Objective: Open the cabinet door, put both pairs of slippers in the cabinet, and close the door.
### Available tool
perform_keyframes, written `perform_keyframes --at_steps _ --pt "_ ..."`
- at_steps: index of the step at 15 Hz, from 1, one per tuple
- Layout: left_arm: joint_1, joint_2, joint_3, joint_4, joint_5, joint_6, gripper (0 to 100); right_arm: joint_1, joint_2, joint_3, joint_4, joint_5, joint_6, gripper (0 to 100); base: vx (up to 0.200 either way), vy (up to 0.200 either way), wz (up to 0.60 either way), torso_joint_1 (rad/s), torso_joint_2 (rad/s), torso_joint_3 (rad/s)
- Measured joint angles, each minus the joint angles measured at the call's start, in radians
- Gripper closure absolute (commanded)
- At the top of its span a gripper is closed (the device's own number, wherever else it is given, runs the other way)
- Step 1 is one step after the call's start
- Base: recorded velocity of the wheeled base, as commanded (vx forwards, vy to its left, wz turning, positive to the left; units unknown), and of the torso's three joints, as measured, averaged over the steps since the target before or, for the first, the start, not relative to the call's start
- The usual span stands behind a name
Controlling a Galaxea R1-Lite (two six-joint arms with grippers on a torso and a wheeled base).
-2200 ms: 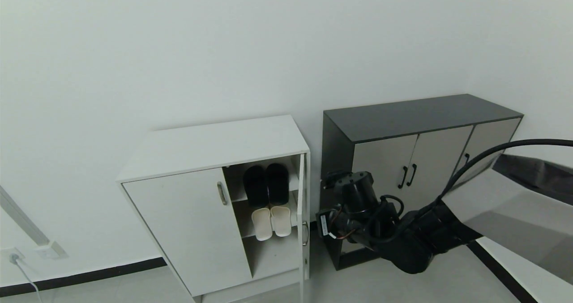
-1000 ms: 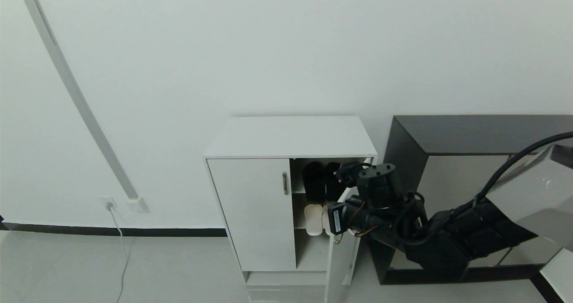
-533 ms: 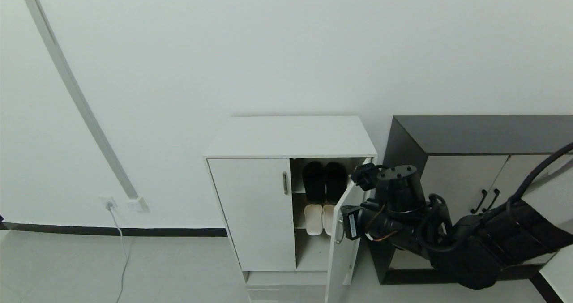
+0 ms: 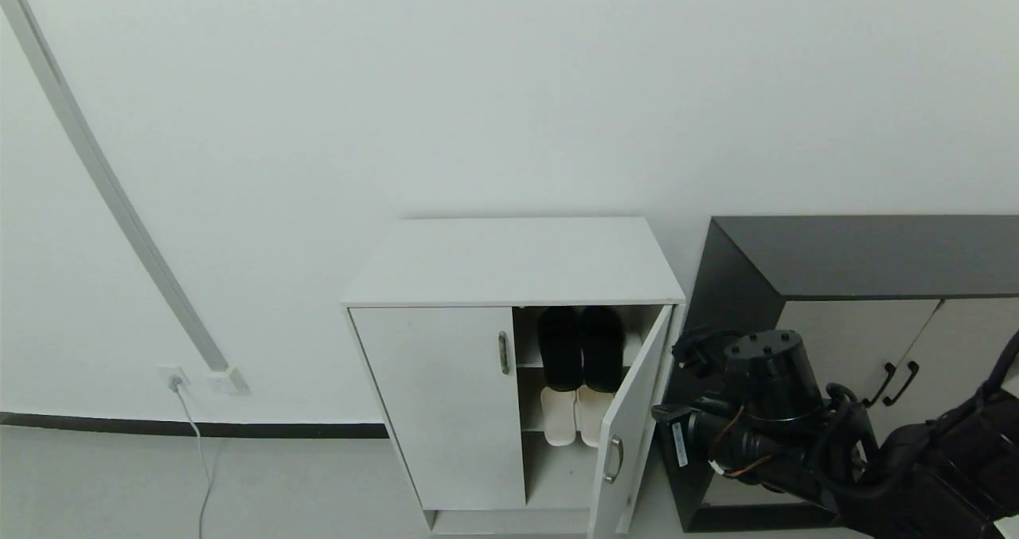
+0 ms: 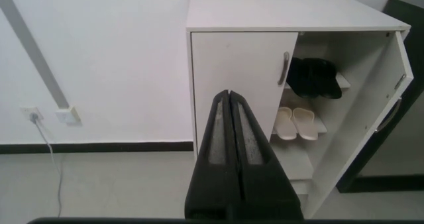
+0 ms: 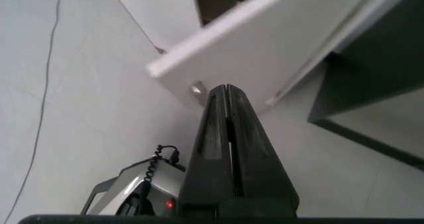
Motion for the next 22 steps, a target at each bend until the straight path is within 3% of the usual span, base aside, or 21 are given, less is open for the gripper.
perform_keyframes --at_steps 6,22 --pt "0.000 0.000 0.000 -0.001 0.001 -0.002 100 -0.032 0.051 -0.027 -0.005 0.031 0.000 100 0.000 0.000 0.00 0.000 0.00 0.000" --pt "0.000 0.000 0.000 -0.001 0.002 -0.003 100 -0.027 0.343 -0.365 0.003 0.027 -0.005 100 0.000 0.000 0.00 0.000 0.00 0.000"
